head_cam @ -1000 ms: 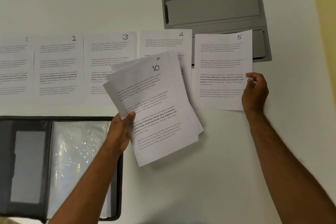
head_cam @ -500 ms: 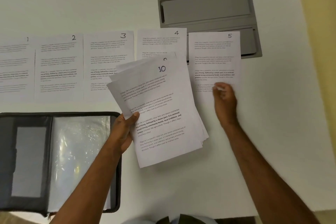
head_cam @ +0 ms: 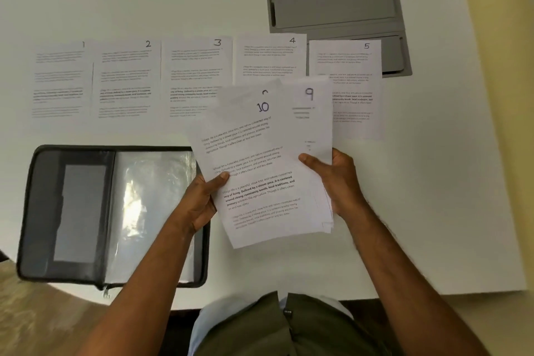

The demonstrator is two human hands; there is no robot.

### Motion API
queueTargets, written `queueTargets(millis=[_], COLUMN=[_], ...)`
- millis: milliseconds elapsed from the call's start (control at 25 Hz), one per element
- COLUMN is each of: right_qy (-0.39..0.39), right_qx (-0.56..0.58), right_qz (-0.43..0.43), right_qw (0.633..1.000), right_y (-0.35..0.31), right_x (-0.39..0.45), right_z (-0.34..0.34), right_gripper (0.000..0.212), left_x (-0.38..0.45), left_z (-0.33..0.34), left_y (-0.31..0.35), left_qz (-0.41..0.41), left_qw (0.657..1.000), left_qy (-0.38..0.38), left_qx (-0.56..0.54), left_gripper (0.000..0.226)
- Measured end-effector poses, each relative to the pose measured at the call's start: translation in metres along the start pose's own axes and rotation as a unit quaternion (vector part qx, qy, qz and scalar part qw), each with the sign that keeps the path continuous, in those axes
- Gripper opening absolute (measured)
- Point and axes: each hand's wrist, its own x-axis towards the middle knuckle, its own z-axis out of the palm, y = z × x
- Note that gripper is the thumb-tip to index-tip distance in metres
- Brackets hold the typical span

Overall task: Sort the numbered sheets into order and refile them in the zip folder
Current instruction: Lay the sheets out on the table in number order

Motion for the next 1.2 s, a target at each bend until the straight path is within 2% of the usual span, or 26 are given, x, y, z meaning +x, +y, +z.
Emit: queueTargets(millis=[120,280,440,560,760,880,1040,1200], right_qy=[-0.006,0.009,0.0,-0.011,-0.015,-0.008,0.027,0.072], right_qx=[-0.004,-0.022,-0.047,-0.015,-0.01,0.013,-0.012,-0.073], right_qz=[-0.022,-0.049,-0.053,-0.066,-0.103,-0.114,-0.149,-0.175], right_qw=[1.0,0.998,0.998,0.998,0.995,0.993,0.988,0.979], right_y=[-0.001,0.0,-0.004,-0.009,-0.015,-0.018,-0.017,-0.013], right_x=[-0.02,-0.038,-0.05,-0.06,-0.069,-0.071,-0.067,-0.057], right_z=[0.008,0.012,0.01,0.016,0.024,0.024,0.019,0.014], right_gripper=[0.026,0.018,0.021,0.016,0.024,0.015,0.006,0.008], left_x=[-0.017,-0.032,-0.042,-0.047,-0.05,-0.05,-0.049,-0.046], left_z=[-0.01,-0.024,-0.034,-0.037,-0.031,-0.029,-0.028,-0.024], left_y=[-0.008,-0.01,-0.008,-0.011,-0.015,-0.013,-0.007,-0.007], left_qz=[0.008,0.008,0.017,0.005,0.013,0.02,0.034,0.045], left_qw=[1.0,1.0,1.0,1.0,0.999,0.999,0.999,0.999], left_qy=[0.004,0.019,0.003,-0.022,-0.022,-0.015,-0.013,0.0], left_qx=[-0.003,-0.012,-0.013,-0.012,-0.025,-0.027,-0.025,-0.023], left_gripper=[0.042,0.032,0.042,0.046,0.04,0.037,0.032,0.032])
